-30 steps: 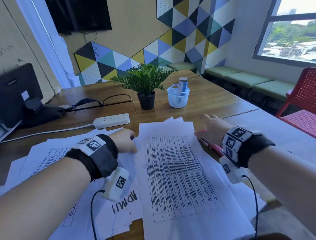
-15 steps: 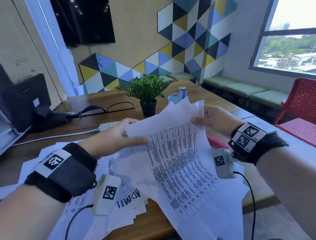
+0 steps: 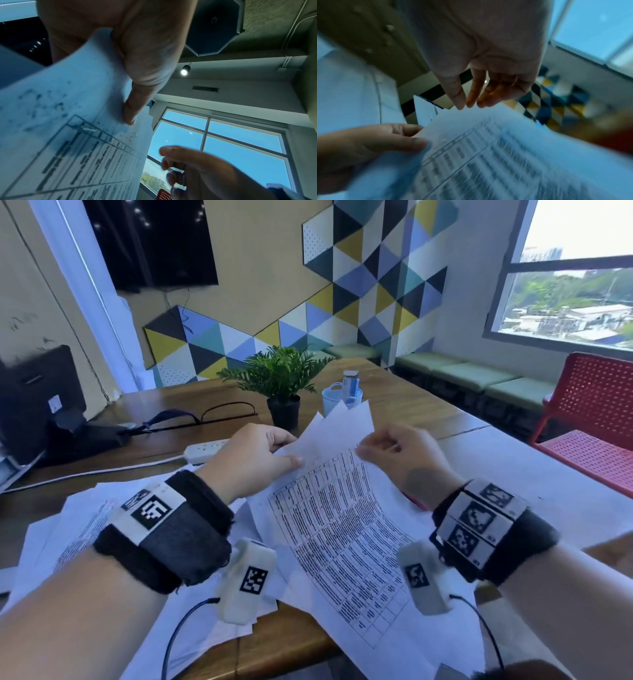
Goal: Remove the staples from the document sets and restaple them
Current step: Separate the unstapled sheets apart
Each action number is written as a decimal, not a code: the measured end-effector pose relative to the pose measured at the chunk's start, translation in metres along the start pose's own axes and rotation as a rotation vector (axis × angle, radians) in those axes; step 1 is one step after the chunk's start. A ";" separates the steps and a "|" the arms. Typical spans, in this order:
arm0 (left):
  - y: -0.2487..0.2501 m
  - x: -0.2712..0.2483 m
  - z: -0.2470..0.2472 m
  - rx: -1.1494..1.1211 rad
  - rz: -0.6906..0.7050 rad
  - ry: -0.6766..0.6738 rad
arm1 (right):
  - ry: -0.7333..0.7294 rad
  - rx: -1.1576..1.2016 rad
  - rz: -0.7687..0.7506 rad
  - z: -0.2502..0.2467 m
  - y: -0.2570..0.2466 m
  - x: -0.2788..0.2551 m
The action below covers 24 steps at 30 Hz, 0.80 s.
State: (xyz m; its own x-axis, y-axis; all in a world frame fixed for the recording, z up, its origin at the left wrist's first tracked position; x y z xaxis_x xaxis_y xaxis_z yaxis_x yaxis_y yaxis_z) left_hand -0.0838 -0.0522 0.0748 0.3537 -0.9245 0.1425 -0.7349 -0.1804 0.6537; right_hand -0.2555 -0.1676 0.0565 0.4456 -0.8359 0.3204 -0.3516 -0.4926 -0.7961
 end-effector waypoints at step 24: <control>0.007 -0.013 0.011 0.014 0.087 0.107 | -0.101 0.180 0.115 0.047 -0.007 -0.020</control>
State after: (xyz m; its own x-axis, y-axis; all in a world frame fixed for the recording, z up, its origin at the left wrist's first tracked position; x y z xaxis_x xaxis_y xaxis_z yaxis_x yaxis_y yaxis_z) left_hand -0.1000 -0.0455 0.0691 0.3475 -0.8959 0.2768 -0.7731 -0.1067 0.6252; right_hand -0.2237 -0.1362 0.0313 0.4947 -0.8510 0.1764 -0.2566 -0.3369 -0.9059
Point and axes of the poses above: each hand's wrist, its own x-axis towards the middle knuckle, its own z-axis out of the palm, y = z × x, the point moved 8 cm from there along x, towards the middle knuckle
